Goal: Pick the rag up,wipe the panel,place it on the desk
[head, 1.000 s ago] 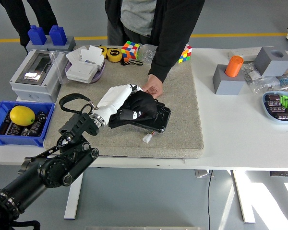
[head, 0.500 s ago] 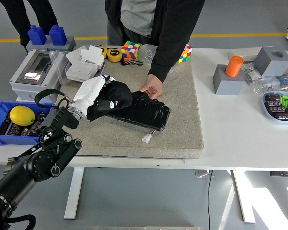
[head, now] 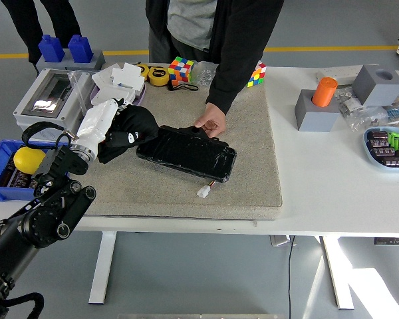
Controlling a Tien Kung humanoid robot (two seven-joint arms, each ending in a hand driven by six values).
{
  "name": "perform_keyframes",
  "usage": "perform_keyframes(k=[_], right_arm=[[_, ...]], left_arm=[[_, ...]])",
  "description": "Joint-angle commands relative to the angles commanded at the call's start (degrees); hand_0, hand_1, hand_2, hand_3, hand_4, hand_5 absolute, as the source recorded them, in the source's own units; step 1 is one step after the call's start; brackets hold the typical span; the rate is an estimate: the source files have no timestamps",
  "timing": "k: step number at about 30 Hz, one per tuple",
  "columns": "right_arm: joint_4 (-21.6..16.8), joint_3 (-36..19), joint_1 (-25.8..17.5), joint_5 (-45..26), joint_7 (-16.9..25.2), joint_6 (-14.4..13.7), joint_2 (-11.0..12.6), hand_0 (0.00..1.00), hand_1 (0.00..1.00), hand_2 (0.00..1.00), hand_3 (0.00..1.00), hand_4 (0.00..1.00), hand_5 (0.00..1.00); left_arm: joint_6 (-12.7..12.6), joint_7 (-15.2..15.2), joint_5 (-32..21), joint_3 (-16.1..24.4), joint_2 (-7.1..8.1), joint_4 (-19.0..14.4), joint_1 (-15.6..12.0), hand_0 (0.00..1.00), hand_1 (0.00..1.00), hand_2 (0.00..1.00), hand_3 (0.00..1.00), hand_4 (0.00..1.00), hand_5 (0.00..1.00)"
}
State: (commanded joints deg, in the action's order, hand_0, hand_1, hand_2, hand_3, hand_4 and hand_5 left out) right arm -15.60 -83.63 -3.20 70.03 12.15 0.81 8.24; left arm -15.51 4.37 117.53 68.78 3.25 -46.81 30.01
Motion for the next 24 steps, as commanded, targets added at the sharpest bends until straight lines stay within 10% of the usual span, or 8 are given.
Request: perform_keyframes(k=[24], right_arm=[[-0.15, -0.36, 0.01, 0.09, 0.02, 0.00, 0.03, 0.590, 0.571, 0.510, 0.522, 0.945, 0.396]], left_arm=[[0.72, -1.68, -5.50, -17.52, -1.70, -7.12, 0.09, 0.243, 0.368, 0.447, 0.563, 0.734, 0.002]])
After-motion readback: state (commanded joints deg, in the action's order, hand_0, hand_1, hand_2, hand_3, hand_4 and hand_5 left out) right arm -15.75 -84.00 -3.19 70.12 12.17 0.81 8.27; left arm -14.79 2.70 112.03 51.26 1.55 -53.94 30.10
